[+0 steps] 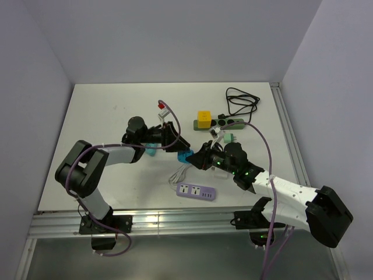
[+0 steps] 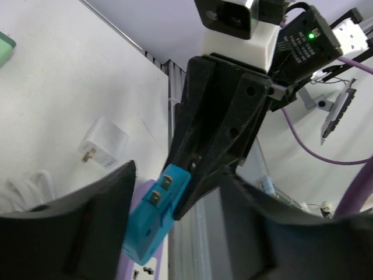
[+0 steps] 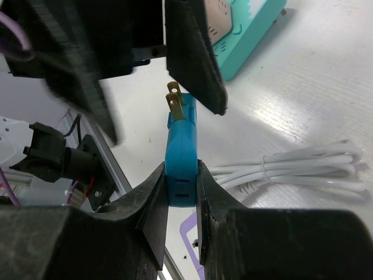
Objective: Insert the plug
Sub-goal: Pick up the plug from the center of the board.
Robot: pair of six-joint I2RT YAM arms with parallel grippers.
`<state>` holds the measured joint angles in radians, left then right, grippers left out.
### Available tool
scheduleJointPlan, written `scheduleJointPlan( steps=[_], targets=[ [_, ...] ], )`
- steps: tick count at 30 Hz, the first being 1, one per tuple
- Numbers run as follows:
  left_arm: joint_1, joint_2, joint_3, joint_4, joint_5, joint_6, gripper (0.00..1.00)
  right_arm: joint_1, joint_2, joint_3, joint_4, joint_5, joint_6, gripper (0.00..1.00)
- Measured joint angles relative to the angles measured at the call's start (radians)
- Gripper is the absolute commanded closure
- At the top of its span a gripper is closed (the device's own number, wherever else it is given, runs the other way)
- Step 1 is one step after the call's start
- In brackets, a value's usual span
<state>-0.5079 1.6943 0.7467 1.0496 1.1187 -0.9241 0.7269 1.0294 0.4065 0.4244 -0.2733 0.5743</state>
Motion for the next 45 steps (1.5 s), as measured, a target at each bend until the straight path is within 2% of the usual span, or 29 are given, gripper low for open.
scheduleJointPlan(
  steps=[1,3,6,11,16,22,28,33,41,45],
  targets=[
    [0.0,-0.006,0.0,-0.002,0.002,0.001,0.17,0.0,0.0,0.0,0.0,0.0,0.0,1.0],
    [0.001,-0.029,-0.003,-0.008,0.002,0.002,0.01,0.0,0.0,0.0,0.007,0.003,0.001,1.0],
    [0.018,-0.092,-0.032,-0.002,-0.008,-0.006,0.0,0.0,0.0,0.0,0.01,0.003,0.001,1.0],
    [0.071,-0.179,-0.096,0.024,-0.041,-0.005,0.01,0.0,-0.014,0.0,0.01,0.005,0.005,1.0],
    [0.079,-0.177,-0.162,0.091,-0.066,-0.014,0.03,0.0,-0.048,-0.002,0.021,0.003,0.009,1.0],
    [0.079,-0.042,-0.206,0.213,-0.057,-0.126,0.05,0.0,-0.103,-0.002,0.035,0.003,0.009,1.0],
    [0.079,0.087,-0.211,0.23,-0.025,-0.291,0.2,0.0,-0.09,-0.006,0.019,0.004,0.008,1.0],
    [0.079,0.096,-0.211,0.233,-0.013,-0.326,0.16,0.0,-0.08,-0.006,0.017,0.004,0.008,1.0],
    [0.079,0.034,-0.212,0.235,-0.014,-0.291,0.19,0.0,-0.058,-0.006,0.024,-0.001,0.012,1.0],
    [0.077,-0.006,-0.212,0.248,-0.014,-0.275,0.32,0.0,-0.041,-0.006,0.025,-0.005,0.013,1.0]
  ],
)
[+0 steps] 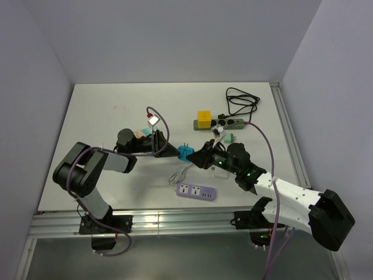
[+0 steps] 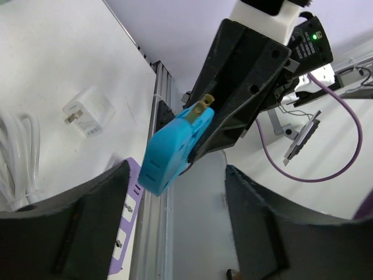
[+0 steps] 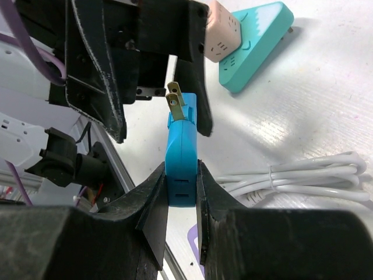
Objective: Insert the plug
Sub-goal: Pick up the plug from the center of the board.
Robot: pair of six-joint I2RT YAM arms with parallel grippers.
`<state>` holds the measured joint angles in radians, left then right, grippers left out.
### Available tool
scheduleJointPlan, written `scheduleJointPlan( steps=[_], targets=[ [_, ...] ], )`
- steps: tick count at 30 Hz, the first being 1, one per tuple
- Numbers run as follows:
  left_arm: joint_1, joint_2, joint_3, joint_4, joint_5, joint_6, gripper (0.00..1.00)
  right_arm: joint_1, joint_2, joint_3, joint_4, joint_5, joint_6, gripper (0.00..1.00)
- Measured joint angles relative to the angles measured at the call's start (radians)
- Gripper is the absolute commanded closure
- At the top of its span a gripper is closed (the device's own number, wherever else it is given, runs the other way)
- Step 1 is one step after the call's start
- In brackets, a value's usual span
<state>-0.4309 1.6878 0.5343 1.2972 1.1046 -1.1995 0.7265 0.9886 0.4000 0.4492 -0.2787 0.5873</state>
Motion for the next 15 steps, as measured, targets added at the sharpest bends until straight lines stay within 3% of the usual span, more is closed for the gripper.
scheduleJointPlan(
  steps=[8,15],
  targets=[
    [-0.053,-0.012,0.0,0.0,-0.009,0.08,0.5,0.0,0.006,0.0,0.018,-0.025,0.014,1.0],
    [-0.059,-0.016,0.001,0.005,-0.003,0.122,0.82,-0.001,0.006,0.002,0.036,-0.047,0.03,1.0]
  ],
)
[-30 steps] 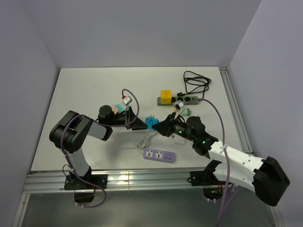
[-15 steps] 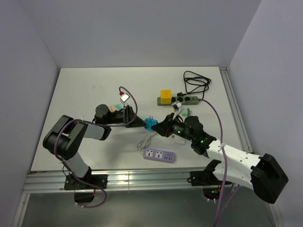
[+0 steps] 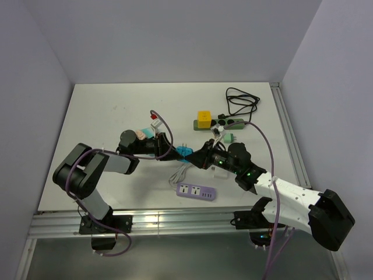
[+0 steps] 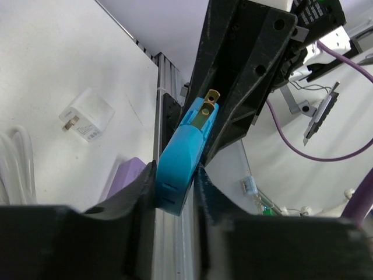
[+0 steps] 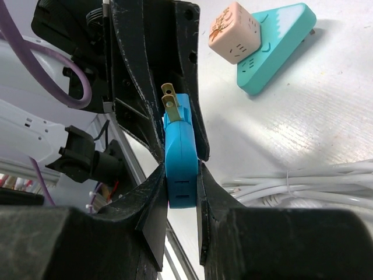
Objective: Insert the plug
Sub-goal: Pick up the plug from the center of the board.
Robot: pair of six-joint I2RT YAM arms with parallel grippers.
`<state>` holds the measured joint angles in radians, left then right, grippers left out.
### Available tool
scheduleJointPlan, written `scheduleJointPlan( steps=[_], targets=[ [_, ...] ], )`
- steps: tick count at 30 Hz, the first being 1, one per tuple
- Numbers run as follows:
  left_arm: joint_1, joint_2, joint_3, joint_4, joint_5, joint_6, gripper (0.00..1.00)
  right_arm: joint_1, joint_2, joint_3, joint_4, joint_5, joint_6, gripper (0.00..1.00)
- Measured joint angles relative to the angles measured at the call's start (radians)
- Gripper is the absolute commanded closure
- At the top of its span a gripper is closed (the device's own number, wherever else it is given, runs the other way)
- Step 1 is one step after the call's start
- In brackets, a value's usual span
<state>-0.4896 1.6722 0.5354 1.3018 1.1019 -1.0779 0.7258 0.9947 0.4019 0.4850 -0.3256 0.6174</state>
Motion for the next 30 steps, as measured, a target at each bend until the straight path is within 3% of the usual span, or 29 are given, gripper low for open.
scheduleJointPlan(
  steps=[2,4,7,10,11,14,17,22,30],
  targets=[
    [0.002,-0.006,0.0,0.004,0.01,0.009,0.88,-0.002,0.0,0.0,0.001,-0.005,0.006,1.0],
    [0.002,-0.013,0.0,0.003,0.009,0.012,1.0,-0.002,0.0,0.001,0.004,-0.006,0.008,1.0],
    [0.002,-0.023,0.0,0.001,0.006,0.02,1.0,-0.002,-0.001,0.001,0.01,-0.007,0.01,0.98],
    [0.002,-0.039,-0.005,-0.001,-0.004,0.027,1.0,-0.002,-0.007,0.001,0.019,-0.006,0.012,0.84],
    [0.002,-0.047,-0.008,-0.001,-0.01,0.03,1.0,-0.002,-0.008,0.001,0.021,-0.006,0.013,0.7],
    [-0.004,-0.075,-0.025,-0.001,-0.039,0.037,1.0,-0.002,-0.017,0.001,0.023,0.003,0.012,0.52],
    [-0.02,-0.106,-0.048,0.002,-0.084,0.035,1.0,-0.003,-0.023,-0.005,0.023,0.031,0.013,0.4],
    [-0.034,-0.124,-0.094,0.003,-0.177,0.006,1.0,-0.003,-0.057,-0.041,0.044,0.05,0.014,0.43],
    [-0.049,-0.153,-0.156,0.003,-0.308,-0.03,1.0,-0.003,-0.074,-0.061,0.062,0.056,0.018,0.4]
  ],
)
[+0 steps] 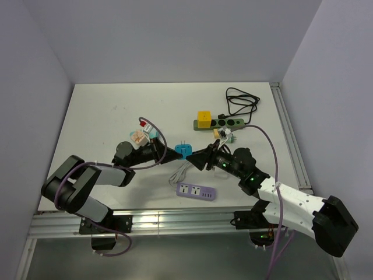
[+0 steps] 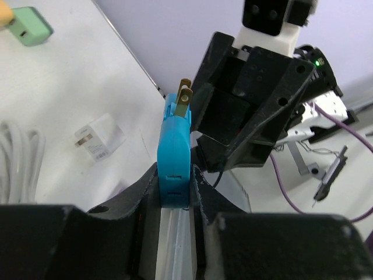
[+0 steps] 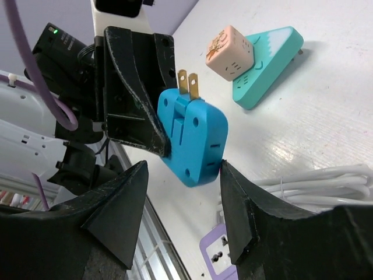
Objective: Insert the plug
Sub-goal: Pick up the plug from the center of the board.
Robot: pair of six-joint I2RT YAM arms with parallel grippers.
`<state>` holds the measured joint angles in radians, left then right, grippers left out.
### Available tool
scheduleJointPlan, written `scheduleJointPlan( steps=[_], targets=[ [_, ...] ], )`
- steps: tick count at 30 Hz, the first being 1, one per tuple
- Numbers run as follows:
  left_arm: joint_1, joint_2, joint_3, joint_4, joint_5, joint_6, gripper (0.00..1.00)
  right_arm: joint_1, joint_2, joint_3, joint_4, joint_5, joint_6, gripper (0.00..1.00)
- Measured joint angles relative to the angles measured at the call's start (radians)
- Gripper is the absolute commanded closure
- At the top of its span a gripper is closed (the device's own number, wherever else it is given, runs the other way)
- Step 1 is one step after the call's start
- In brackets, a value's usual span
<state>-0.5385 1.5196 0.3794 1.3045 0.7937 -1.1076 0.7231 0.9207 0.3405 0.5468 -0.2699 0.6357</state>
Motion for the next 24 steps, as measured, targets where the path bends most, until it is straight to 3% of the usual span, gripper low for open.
scheduleJointPlan(
  steps=[15,24],
  targets=[
    [-0.066,-0.01,-0.09,-0.005,-0.249,-0.056,1.0,0.0,0.035,-0.027,0.097,0.007,0.067,0.39],
    [-0.095,-0.078,-0.144,-0.014,-0.359,-0.008,1.0,-0.009,-0.029,-0.095,0.113,0.089,0.115,0.4]
  ],
)
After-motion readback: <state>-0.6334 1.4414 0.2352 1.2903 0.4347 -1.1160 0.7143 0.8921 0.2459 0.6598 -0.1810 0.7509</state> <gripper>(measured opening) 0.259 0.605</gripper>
